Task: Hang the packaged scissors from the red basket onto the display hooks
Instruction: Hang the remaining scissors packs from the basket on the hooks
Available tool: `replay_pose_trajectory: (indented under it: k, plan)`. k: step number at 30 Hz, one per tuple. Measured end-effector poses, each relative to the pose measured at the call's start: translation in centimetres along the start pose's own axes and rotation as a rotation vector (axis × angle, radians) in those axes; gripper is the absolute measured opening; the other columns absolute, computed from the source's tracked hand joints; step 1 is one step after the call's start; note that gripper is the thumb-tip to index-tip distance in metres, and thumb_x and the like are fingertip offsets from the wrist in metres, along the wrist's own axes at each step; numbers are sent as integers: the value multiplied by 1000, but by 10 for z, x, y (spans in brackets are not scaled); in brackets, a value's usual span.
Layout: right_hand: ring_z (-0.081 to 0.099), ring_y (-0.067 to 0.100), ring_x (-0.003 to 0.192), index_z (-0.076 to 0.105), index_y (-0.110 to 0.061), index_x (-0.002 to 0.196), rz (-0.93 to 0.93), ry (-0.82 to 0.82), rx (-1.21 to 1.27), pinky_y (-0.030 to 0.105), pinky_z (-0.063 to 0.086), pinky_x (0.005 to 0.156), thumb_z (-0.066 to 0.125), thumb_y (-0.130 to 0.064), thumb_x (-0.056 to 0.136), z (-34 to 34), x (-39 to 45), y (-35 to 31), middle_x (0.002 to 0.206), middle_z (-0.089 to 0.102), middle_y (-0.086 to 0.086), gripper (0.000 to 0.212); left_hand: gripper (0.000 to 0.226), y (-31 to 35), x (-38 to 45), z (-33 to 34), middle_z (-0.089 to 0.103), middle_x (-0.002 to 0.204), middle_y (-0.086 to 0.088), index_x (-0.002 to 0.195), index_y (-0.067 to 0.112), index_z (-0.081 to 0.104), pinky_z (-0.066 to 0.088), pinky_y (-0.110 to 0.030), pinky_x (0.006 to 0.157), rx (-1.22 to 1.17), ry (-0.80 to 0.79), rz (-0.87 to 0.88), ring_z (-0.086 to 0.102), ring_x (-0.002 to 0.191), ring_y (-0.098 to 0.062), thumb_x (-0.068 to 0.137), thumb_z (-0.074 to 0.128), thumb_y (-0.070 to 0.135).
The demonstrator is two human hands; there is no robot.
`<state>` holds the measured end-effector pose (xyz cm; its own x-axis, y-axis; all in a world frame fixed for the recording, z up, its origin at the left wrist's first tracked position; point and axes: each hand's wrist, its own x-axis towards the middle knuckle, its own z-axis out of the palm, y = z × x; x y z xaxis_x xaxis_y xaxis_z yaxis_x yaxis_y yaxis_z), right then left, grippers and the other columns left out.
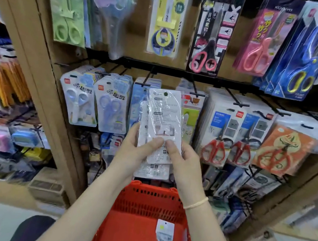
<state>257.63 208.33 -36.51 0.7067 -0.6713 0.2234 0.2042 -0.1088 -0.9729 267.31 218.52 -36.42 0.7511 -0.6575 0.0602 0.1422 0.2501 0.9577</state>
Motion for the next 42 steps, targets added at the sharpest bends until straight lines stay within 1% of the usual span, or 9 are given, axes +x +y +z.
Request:
replay_pose_trajectory:
  k: [8, 13, 18, 22, 27, 30, 33, 37, 42]
  plan:
    - [70, 15, 107, 73, -20, 114, 79, 45, 46, 32, 54, 94, 62, -22, 99, -4, -12, 20, 110, 77, -2, 19, 53, -20, -11, -12, 73, 123, -16, 132, 8, 64, 60, -42, 93, -168, -121, -277, 71, 112, -32, 85, 74, 32]
    - [69, 18, 111, 70, -19, 123, 98, 23, 86, 26, 55, 84, 62, -25, 98, -7, -13, 16, 116, 75, -2, 27, 49, -18, -15, -12, 69, 131, -16, 137, 12, 60, 54, -49, 103, -193, -132, -279, 66, 121, -33, 91, 63, 30]
    - [68, 10, 105, 71, -24, 117, 58, 54, 21, 19, 55, 73, 67, -29, 94, -4, -16, 7, 114, 74, -3, 24, 106, -13, -8, -14, 61, 144, -8, 144, 15, 53, 45, -56, 111, -94, 101, -153, 61, 130, -27, 55, 100, 47]
    - [67, 12, 76, 74, -21, 107, -4, 152, 105, 16, 54, 64, 65, -21, 97, -3, -21, -6, 102, 76, 6, 14, 56, -2, -9, -10, 77, 114, -6, 126, 12, 67, 56, -50, 98, -103, 146, -101, 73, 109, -27, 76, 85, 31]
    - [59, -4, 85, 71, -37, 101, -196, 294, -194, 14, 45, 77, 67, -17, 96, -8, -13, -6, 97, 67, -3, 21, 27, 5, -8, -11, 75, 112, 0, 126, 20, 62, 59, -35, 70, -165, 165, -62, 75, 91, -15, 100, 62, 28]
    - [52, -9, 85, 72, -22, 118, -264, 164, -325, 9, 39, 76, 75, -20, 90, 9, -16, -8, 92, 52, -3, 29, 37, 14, -13, 2, 76, 115, -2, 127, 23, 61, 60, -31, 69, -170, 80, -53, 75, 99, -17, 95, 62, 40]
    - [43, 0, 109, 66, -38, 121, -308, 75, -438, 3, 30, 95, 63, -56, 86, 18, -18, -5, 108, 48, -4, 39, 55, 17, -11, 4, 77, 108, -7, 124, 13, 63, 59, -25, 68, -115, 27, -1, 76, 94, -17, 78, 77, 42]
    - [41, 6, 128, 64, -41, 122, -254, 27, -348, 6, 36, 102, 63, -28, 99, 8, -9, -14, 130, 48, -3, 27, 77, 18, -4, -8, 75, 120, -10, 132, 13, 64, 53, -52, 103, -62, 43, 15, 70, 115, -31, 65, 93, 37]
    - [68, 12, 88, 64, -22, 119, -30, -75, -150, 24, 54, 69, 71, -28, 93, -1, 4, -33, 104, 72, -1, 27, 79, 40, 3, -15, 76, 117, -7, 128, 15, 65, 56, -51, 97, 0, 36, 81, 72, 110, -28, 59, 99, 32]
